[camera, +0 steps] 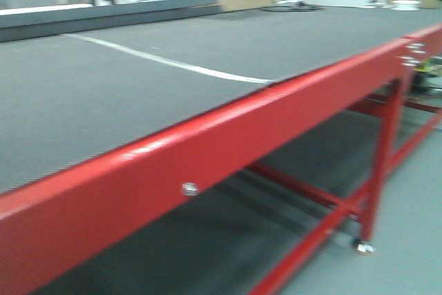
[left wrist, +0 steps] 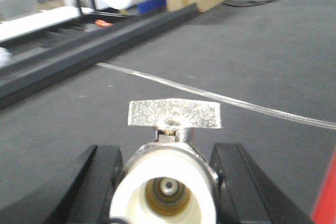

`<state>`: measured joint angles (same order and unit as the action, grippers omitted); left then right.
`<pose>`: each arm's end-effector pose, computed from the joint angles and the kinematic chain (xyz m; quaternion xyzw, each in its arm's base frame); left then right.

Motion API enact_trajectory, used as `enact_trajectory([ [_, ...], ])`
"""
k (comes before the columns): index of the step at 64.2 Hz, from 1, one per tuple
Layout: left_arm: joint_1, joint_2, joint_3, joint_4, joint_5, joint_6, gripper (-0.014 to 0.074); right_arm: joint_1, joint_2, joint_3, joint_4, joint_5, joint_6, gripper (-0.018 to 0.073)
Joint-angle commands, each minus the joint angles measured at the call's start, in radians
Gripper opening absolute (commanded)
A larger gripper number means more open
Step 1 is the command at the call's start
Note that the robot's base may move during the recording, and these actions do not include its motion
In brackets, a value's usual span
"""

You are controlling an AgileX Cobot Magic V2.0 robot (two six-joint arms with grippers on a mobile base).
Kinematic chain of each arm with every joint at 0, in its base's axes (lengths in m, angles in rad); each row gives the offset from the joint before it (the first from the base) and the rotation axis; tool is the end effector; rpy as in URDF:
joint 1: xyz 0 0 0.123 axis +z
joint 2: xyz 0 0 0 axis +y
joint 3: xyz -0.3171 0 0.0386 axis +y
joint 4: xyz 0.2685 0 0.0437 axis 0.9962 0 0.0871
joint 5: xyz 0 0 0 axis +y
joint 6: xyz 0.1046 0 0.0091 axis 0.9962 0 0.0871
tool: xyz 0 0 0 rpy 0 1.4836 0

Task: Place valve from conveyor to right shelf box
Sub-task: 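Drive the base to the steel shelf of blue boxes holding both valves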

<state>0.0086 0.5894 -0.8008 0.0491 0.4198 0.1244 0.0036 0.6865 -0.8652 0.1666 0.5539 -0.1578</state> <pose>0.1154 0.0031 0.4177 0.0534 0.7466 0.0663 0.6598 0.1361 0.0097 0.4154 -0.0340 0.7983 0.0313 0.6004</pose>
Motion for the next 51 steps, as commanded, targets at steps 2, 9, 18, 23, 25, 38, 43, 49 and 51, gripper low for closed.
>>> enact_trajectory([
  [2,-0.003,-0.003,-0.008,0.006,-0.065,-0.006,-0.0111,-0.003,-0.01,-0.019,0.004,-0.077,0.0,-0.0153],
  [9,-0.003,-0.003,-0.008,0.006,-0.065,-0.006,-0.0111,-0.003,-0.01,-0.019,0.004,-0.077,0.0,-0.0153],
  [18,-0.003,-0.003,-0.008,0.006,-0.065,-0.006,-0.0111,-0.003,-0.01,-0.019,0.004,-0.077,0.0,-0.0153],
  [23,-0.003,-0.003,-0.008,0.006,-0.065,-0.006,-0.0111,-0.003,-0.01,-0.019,0.004,-0.077,0.0,-0.0153],
  [25,-0.003,-0.003,-0.008,0.006,-0.065,-0.006,-0.0111,-0.003,-0.01,-0.019,0.004,-0.077,0.0,-0.0153],
  [38,-0.003,-0.003,-0.008,0.006,-0.065,-0.006,-0.0111,-0.003,-0.01,-0.019,0.004,-0.077,0.0,-0.0153],
  [43,-0.003,-0.003,-0.008,0.006,-0.065,-0.006,-0.0111,-0.003,-0.01,-0.019,0.004,-0.077,0.0,-0.0153],
  [49,-0.003,-0.003,-0.008,0.006,-0.065,-0.006,-0.0111,-0.003,-0.01,-0.019,0.004,-0.077,0.0,-0.0153],
  [51,-0.003,-0.003,-0.008,0.006,-0.065,-0.006,-0.0111,-0.003,-0.01,-0.019,0.004,-0.077,0.0,-0.0153],
])
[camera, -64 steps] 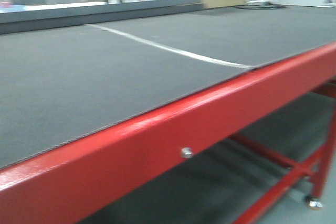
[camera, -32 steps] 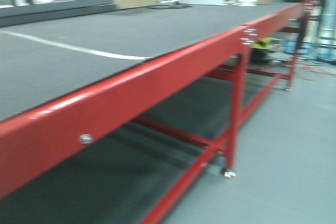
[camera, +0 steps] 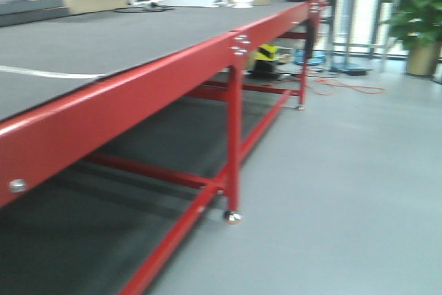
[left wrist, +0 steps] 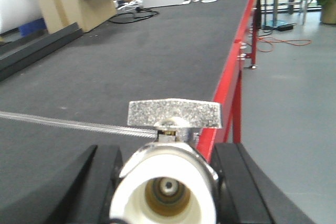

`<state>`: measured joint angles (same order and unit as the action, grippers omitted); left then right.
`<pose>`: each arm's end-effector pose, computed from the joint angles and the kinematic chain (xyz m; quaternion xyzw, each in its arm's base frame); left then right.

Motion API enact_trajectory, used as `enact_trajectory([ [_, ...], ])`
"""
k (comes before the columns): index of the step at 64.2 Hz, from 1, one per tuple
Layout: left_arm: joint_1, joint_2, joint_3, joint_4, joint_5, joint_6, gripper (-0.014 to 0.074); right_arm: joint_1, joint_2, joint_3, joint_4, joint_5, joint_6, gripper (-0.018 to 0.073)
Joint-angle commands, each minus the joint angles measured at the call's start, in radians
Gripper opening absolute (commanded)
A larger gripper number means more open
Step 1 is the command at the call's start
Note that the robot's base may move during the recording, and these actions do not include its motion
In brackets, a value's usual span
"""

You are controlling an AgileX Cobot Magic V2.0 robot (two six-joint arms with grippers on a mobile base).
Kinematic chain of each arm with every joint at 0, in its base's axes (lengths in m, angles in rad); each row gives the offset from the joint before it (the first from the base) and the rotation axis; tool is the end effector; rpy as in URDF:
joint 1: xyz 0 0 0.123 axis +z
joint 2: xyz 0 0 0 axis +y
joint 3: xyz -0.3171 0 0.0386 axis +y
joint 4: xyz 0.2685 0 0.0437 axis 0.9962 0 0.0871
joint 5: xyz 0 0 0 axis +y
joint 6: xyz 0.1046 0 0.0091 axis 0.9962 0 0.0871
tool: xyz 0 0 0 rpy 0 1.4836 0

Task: Place valve from conveyor to right shelf box
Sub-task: 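Drive the base to the steel shelf of blue boxes holding both valves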

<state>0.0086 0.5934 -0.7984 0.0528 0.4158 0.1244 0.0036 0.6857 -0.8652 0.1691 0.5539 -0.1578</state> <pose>0.1168 0.0032 0.4168 0.0544 0.7473 0.0679 0.6588 0.1358 0.0098 0.4156 -0.0335 0.7981 0.0324 0.6008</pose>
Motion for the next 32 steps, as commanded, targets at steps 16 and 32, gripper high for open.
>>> enact_trajectory([
  [16,-0.003,-0.007,-0.011,0.003,-0.061,-0.006,-0.0111,-0.003,-0.009,-0.019,0.001,-0.077,0.0,-0.0153],
  [32,-0.003,-0.007,-0.011,0.003,-0.061,-0.006,-0.0111,-0.003,-0.009,-0.019,0.001,-0.077,0.0,-0.0153],
])
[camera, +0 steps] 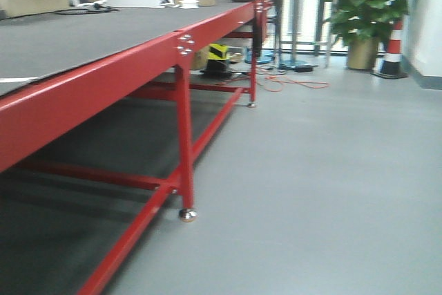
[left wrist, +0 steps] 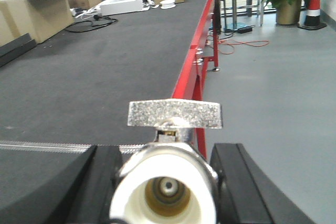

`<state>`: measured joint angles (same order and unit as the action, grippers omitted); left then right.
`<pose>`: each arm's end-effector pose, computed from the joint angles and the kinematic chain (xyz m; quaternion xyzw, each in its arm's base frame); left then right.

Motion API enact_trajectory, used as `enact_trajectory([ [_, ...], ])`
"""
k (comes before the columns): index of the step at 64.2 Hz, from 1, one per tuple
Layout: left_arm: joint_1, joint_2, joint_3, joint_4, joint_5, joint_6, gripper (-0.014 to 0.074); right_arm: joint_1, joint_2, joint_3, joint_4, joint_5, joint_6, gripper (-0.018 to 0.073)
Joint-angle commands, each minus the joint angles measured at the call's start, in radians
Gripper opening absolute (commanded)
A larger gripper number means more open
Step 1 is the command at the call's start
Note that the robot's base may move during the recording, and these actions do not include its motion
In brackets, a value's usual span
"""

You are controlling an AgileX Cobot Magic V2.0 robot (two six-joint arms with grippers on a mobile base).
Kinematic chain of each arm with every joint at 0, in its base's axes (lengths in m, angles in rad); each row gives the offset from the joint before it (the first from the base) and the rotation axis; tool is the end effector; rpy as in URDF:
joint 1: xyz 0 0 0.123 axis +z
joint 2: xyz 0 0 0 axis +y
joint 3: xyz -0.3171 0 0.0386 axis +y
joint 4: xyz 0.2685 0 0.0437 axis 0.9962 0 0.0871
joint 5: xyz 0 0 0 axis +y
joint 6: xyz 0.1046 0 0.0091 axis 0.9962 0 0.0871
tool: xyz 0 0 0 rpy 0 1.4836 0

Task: Place valve from conveyor to right shelf box
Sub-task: 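Drive the base to the steel shelf of blue boxes holding both valves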

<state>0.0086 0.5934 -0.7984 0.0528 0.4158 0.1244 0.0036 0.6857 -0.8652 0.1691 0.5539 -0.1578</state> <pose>0.1168 0.0032 0.4168 0.0544 0.7473 0.0679 0.6588 0.1358 0.0098 0.4156 -0.0335 0.7981 0.0324 0.6008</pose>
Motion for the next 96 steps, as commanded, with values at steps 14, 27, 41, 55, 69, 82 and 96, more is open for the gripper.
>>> enact_trajectory([
  [14,-0.003,-0.007,-0.011,0.003,-0.061,-0.006,-0.0111,-0.003,-0.009,-0.019,0.001,-0.077,0.0,-0.0153],
  [27,-0.003,-0.007,-0.011,0.003,-0.061,-0.006,-0.0111,-0.003,-0.009,-0.019,0.001,-0.077,0.0,-0.0153],
  [41,-0.003,-0.007,-0.011,0.003,-0.061,-0.006,-0.0111,-0.003,-0.009,-0.019,0.001,-0.077,0.0,-0.0153],
  [55,-0.003,-0.007,-0.011,0.003,-0.061,-0.006,-0.0111,-0.003,-0.009,-0.019,0.001,-0.077,0.0,-0.0153],
  [69,-0.003,-0.007,-0.011,0.003,-0.061,-0.006,-0.0111,-0.003,-0.009,-0.019,0.001,-0.077,0.0,-0.0153],
  [82,-0.003,-0.007,-0.011,0.003,-0.061,-0.006,-0.0111,-0.003,-0.009,-0.019,0.001,-0.077,0.0,-0.0153],
  [96,-0.003,-0.007,-0.011,0.003,-0.061,-0.006,-0.0111,-0.003,-0.009,-0.019,0.001,-0.077,0.0,-0.0153],
])
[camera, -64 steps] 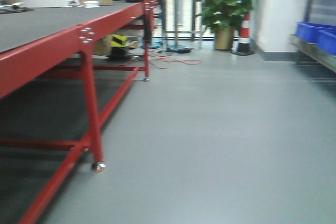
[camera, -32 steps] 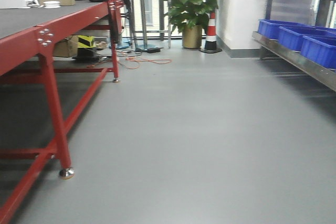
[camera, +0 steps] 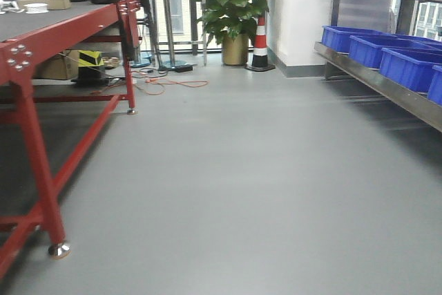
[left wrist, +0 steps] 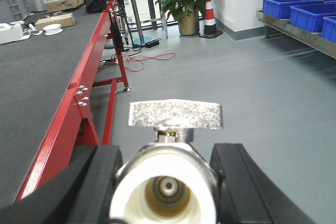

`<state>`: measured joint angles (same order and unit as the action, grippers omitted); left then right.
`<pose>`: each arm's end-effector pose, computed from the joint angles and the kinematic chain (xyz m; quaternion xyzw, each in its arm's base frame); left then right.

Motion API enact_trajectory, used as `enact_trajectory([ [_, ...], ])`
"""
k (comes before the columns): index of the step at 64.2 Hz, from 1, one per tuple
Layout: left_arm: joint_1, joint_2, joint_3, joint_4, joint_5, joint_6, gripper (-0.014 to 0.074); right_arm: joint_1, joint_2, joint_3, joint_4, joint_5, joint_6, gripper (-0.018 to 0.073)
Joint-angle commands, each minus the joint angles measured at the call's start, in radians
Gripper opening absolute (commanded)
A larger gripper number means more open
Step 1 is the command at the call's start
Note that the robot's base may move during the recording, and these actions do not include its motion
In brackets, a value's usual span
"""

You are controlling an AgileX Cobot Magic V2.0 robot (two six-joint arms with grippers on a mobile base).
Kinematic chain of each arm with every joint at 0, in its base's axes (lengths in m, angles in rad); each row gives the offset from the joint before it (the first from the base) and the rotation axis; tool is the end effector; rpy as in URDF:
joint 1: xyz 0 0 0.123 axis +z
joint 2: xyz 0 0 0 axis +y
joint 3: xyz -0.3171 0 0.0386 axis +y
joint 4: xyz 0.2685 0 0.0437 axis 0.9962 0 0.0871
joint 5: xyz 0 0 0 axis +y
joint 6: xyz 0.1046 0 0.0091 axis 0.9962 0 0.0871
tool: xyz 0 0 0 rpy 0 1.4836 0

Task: Place valve from conveyor to right shelf box
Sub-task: 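Drive the base to the steel shelf of blue boxes holding both valves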

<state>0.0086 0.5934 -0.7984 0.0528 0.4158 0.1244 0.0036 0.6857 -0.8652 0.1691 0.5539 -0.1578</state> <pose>0.1168 0.0032 0.4168 0.0544 0.7473 0.0679 0.6588 0.1358 0.0098 0.4156 -0.0335 0.7981 0.0324 0.6008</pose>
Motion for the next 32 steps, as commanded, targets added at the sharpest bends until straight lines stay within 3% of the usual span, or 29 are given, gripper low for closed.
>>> enact_trajectory([
  [1,-0.003,-0.007,-0.011,0.003,-0.061,-0.006,-0.0111,-0.003,-0.009,-0.019,0.001,-0.077,0.0,-0.0153],
  [32,-0.003,-0.007,-0.011,0.003,-0.061,-0.006,-0.0111,-0.003,-0.009,-0.019,0.001,-0.077,0.0,-0.0153],
])
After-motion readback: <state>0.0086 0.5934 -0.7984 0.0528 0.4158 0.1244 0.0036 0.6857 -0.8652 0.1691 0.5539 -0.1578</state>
